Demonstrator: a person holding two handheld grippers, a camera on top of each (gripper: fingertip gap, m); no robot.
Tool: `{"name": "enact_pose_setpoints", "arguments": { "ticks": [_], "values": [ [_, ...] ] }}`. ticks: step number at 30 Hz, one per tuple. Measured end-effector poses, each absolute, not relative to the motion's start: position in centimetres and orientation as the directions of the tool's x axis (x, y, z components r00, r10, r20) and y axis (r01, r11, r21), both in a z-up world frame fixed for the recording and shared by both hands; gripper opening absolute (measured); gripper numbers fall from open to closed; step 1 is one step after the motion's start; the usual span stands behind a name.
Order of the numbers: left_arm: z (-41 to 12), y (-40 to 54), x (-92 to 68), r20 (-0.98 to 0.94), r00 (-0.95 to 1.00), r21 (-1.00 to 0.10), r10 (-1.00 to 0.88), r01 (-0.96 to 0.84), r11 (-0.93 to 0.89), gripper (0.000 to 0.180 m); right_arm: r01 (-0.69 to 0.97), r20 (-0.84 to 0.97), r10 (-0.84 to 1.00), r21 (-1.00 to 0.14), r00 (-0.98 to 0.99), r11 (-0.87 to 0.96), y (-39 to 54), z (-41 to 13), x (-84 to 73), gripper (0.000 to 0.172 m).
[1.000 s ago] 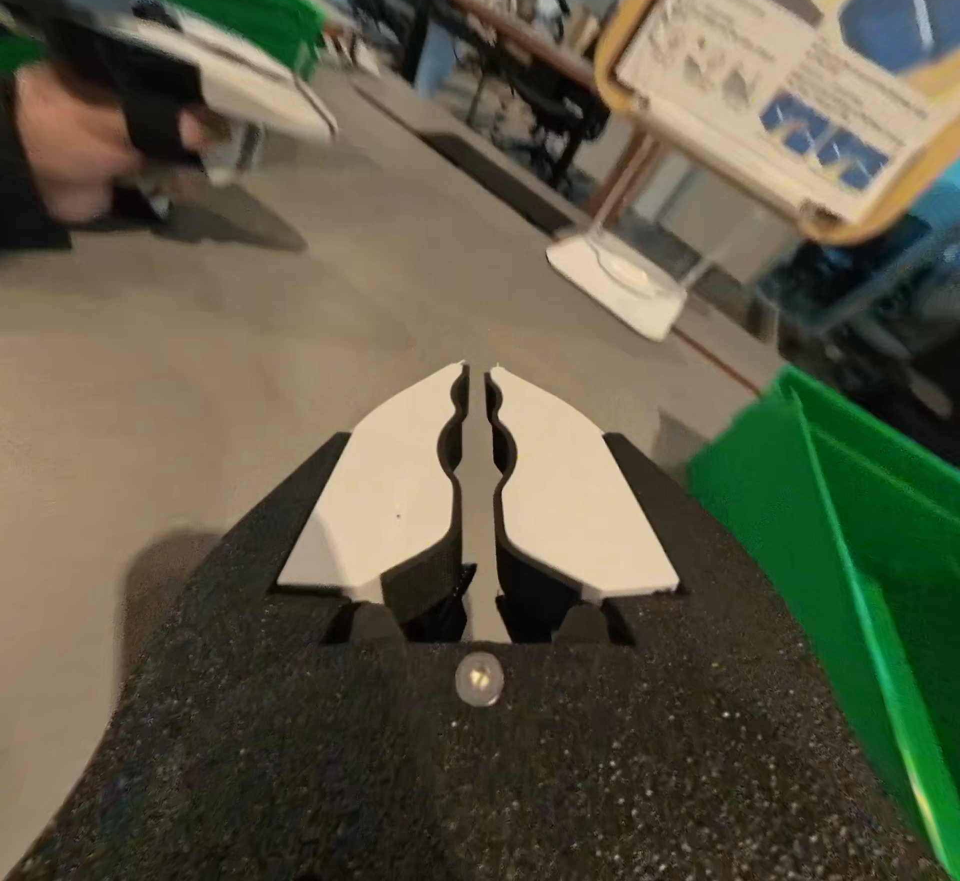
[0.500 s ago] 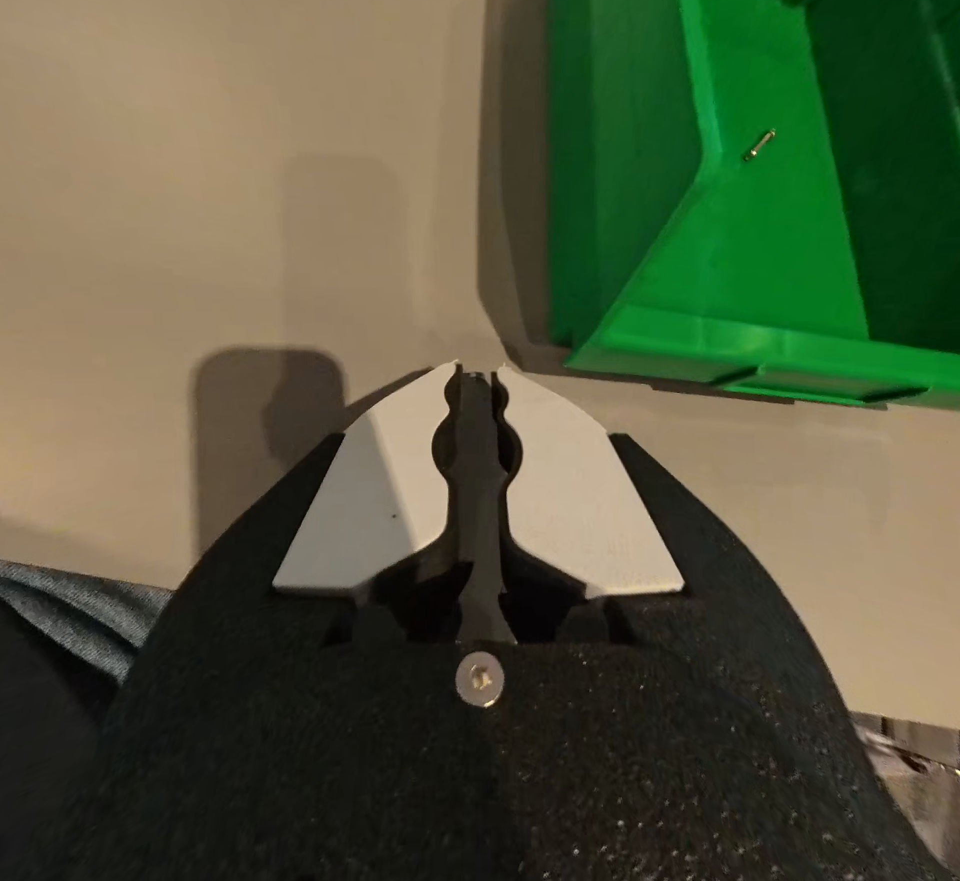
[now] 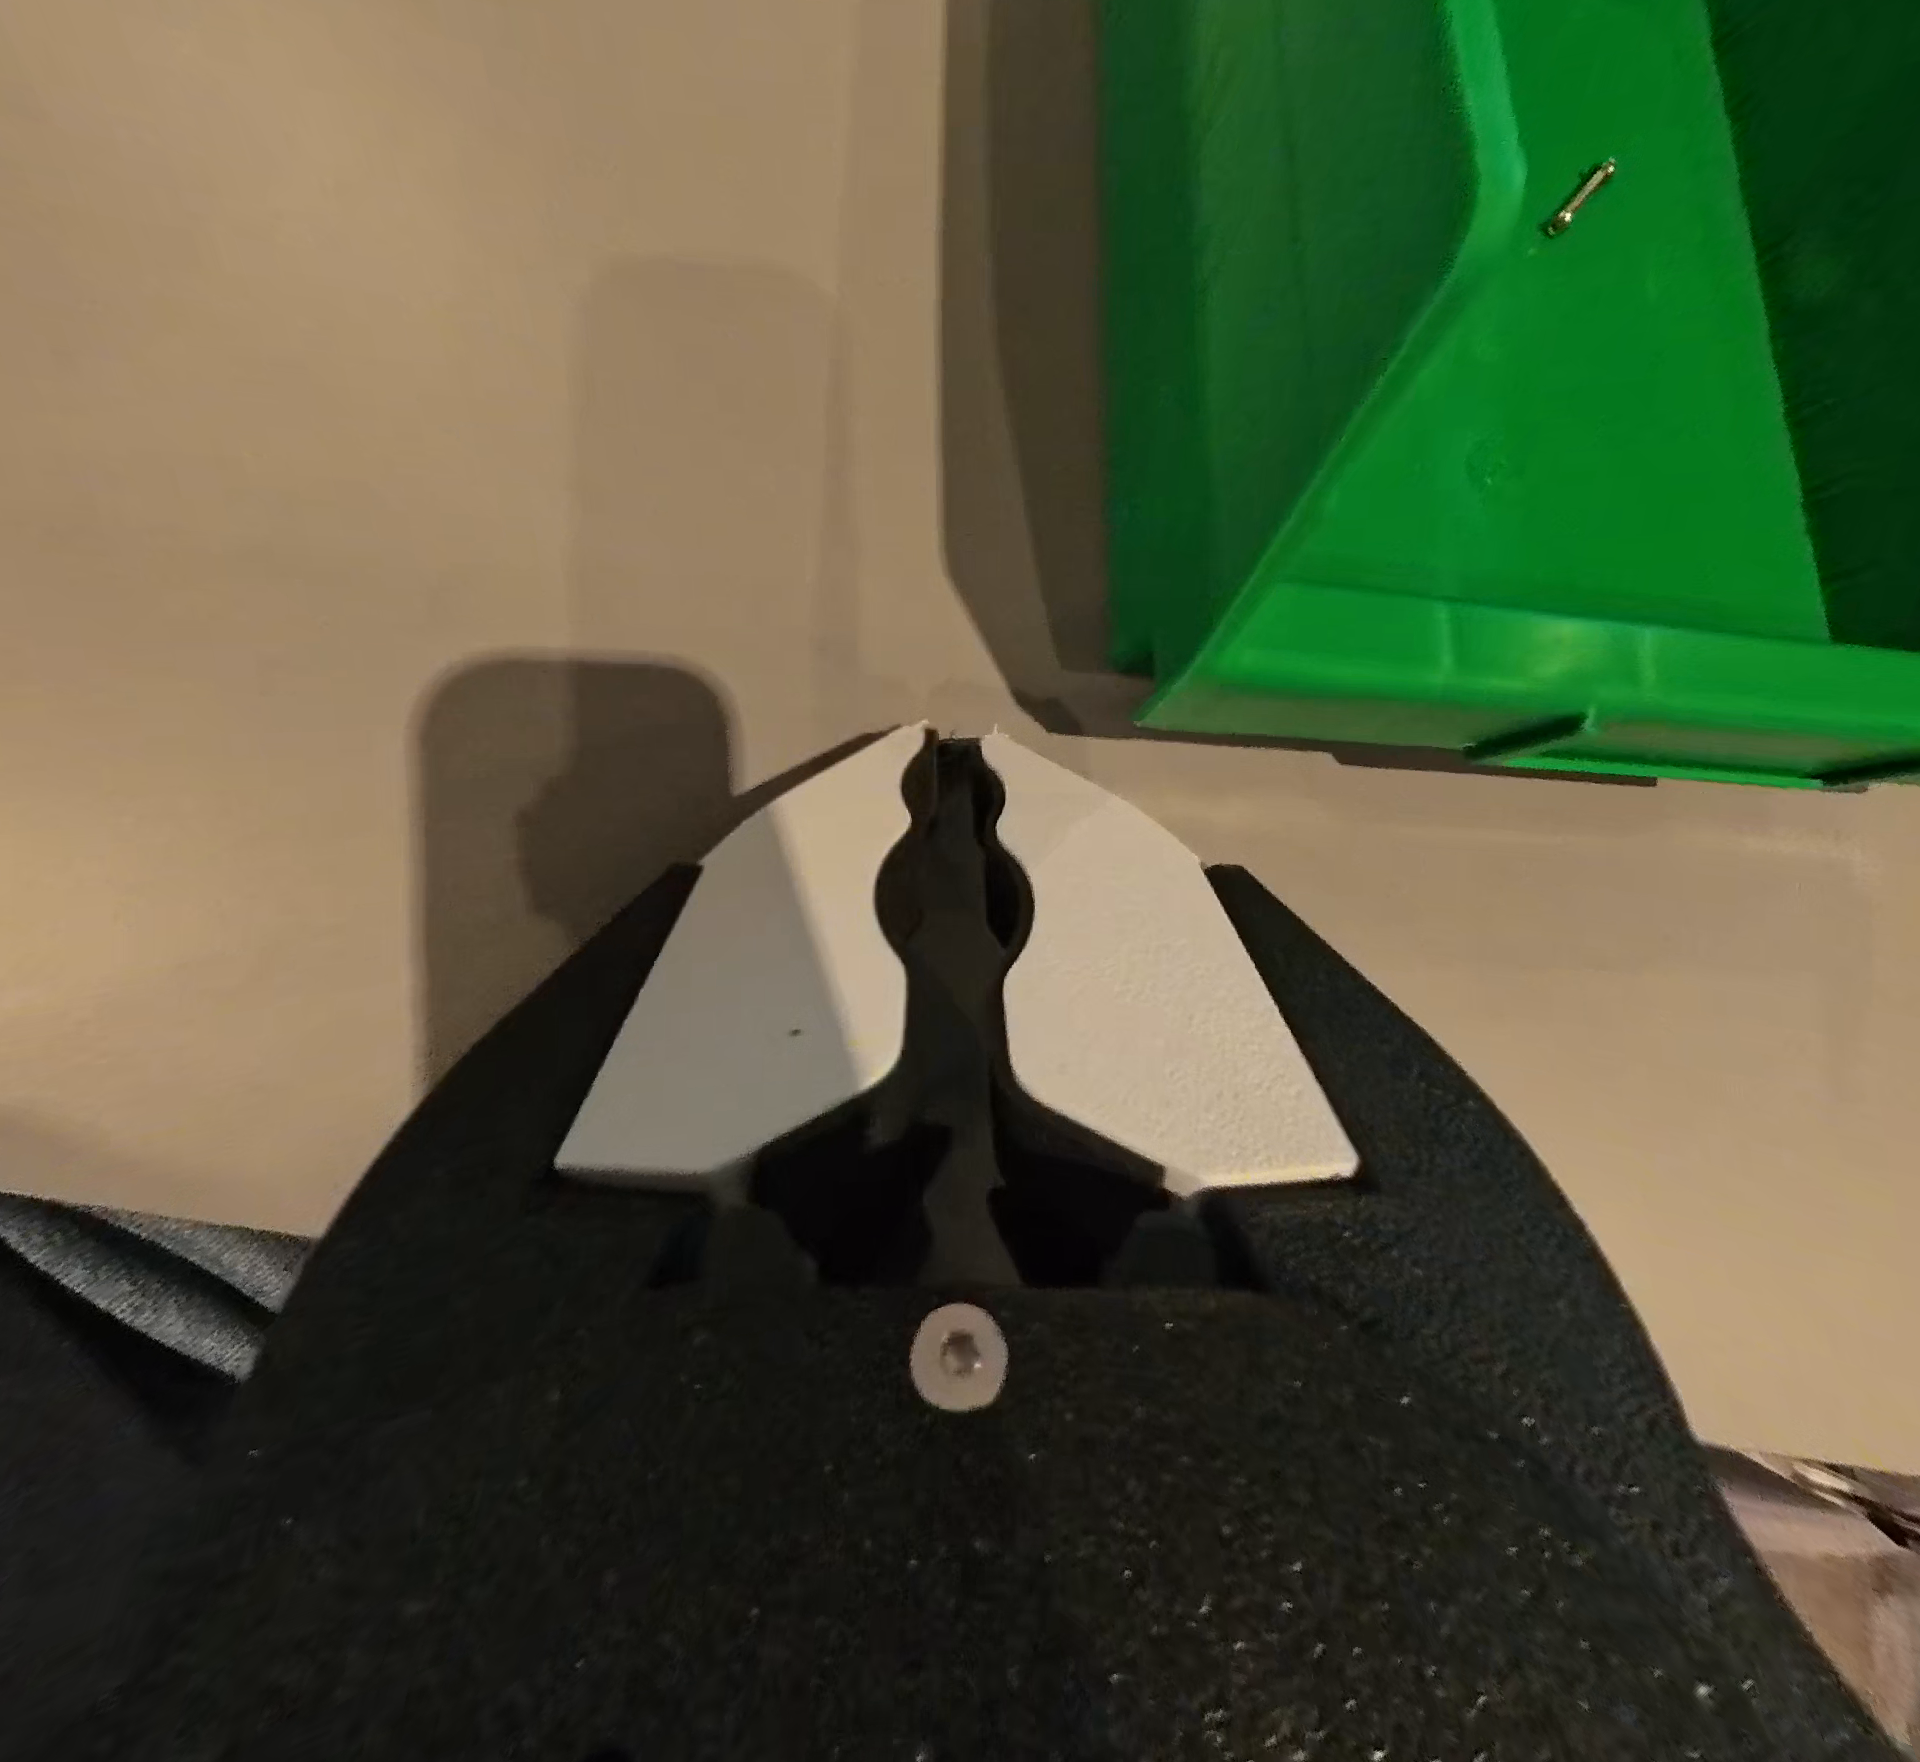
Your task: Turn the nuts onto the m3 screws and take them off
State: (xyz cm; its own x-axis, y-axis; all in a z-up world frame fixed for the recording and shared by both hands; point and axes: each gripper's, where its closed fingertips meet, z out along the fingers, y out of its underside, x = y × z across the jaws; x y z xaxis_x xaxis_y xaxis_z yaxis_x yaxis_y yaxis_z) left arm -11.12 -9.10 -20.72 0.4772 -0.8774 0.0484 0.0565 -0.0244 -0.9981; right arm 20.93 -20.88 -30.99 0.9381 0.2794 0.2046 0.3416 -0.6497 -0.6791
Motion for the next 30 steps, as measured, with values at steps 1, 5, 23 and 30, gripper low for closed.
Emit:
{"name": "enact_pose_setpoints", "arguments": {
  "ticks": [1,5,23,30],
  "values": [
    [-20.7,-9.1,-11.1,0.049,0.476,-0.998,-0.878,0.057,-0.025,0.001,0.347,0.211,0.281,-0.677,0.936,-0.649,-20.9,-31.0,20.9,0.006],
    [-20.7,-9.1,-11.0,0.05,0.473,-0.998,-0.88,0.056,-0.027,0.001,0.363,0.192,0.334,-0.725,0.923,-0.585,-20.3,-29.9,18.8,0.005],
    [-22.3,-7.3,-12.0,0.061,0.591,-0.994,-0.805,-0.037,-0.102,0.001,0.573,0.228,0.942,-0.818,0.247,0.047,-8.4,-26.9,-9.4,0.005],
    [-23.4,-6.2,-13.0,0.064,0.658,-0.983,-0.75,-0.09,-0.163,0.001,0.591,0.188,0.972,-0.803,0.139,0.071,-7.8,-28.6,-10.3,0.005]
  ]
}}
